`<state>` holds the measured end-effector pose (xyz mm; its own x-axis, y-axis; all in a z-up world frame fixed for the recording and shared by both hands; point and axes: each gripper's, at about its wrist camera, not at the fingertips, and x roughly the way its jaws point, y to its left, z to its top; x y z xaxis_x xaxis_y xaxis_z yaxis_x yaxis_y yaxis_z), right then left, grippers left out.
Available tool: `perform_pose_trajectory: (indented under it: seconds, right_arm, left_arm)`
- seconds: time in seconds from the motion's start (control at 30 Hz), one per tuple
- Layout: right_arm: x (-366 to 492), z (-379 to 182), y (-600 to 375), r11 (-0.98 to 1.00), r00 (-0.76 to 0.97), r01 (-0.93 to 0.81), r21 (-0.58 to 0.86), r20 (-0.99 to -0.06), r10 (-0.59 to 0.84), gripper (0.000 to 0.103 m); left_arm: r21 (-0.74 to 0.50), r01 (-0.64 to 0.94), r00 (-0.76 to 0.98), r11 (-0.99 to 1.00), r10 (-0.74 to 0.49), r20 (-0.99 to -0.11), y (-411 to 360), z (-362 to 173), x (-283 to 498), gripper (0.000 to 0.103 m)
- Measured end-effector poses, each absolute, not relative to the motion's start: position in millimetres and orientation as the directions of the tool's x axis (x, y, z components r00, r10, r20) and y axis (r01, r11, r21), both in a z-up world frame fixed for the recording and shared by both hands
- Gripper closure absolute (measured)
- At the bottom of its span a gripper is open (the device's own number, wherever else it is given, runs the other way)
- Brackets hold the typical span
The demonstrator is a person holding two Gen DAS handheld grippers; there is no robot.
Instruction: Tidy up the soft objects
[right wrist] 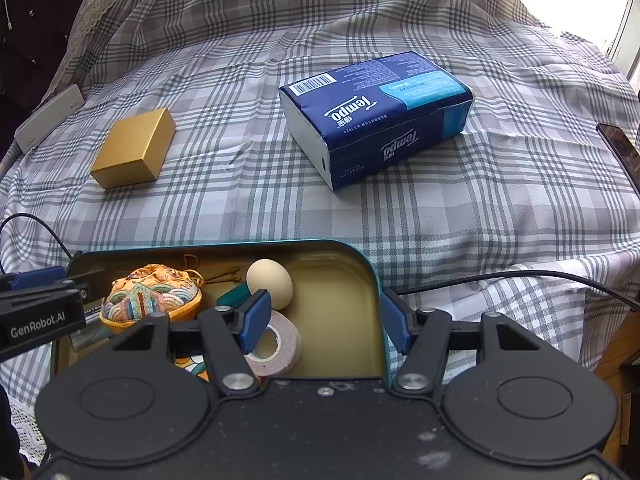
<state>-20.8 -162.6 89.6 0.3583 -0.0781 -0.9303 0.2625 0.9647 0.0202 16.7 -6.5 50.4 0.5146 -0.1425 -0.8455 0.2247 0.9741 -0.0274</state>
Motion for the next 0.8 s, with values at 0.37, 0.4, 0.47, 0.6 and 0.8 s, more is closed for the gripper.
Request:
perform_pose_trajectory:
  seconds: [0.37,0.4,0.47,0.6,0.8]
  right_arm:
    - [-22.1,88.3,-165.1,0.962,0.359,0.273,0.028,-0.93,-0.075,0.044]
    - [-22.1,88.3,-165.1,0.962,0.359,0.273,0.028,-0.93,-0.075,0.044]
    - [-22.1,88.2,-165.1,0.962,0.36,0.272,0.029,-0.93,-0.073,0.044]
    - [-22.3,87.8,-164.2,0.963,0.359,0.269,0.03,-0.931,-0.071,0.044]
    - [-22.1,87.8,-164.0,0.963,0.359,0.269,0.03,-0.931,-0.072,0.044]
  left_arm:
    - [-0.017,0.22,0.517,0.975,-0.131,-0.846,-7.3,50.9,16.7,0.052]
    - [-0.017,0.221,0.517,0.975,-0.131,-0.846,-7.3,50.9,16.7,0.052]
    - [-0.017,0.219,0.517,0.976,-0.131,-0.846,-7.4,51.0,16.7,0.052]
    - [-0.02,0.216,0.516,0.976,-0.131,-0.846,-7.2,51.2,16.4,0.052]
    - [-0.02,0.213,0.516,0.977,-0.13,-0.847,-6.9,50.8,16.3,0.052]
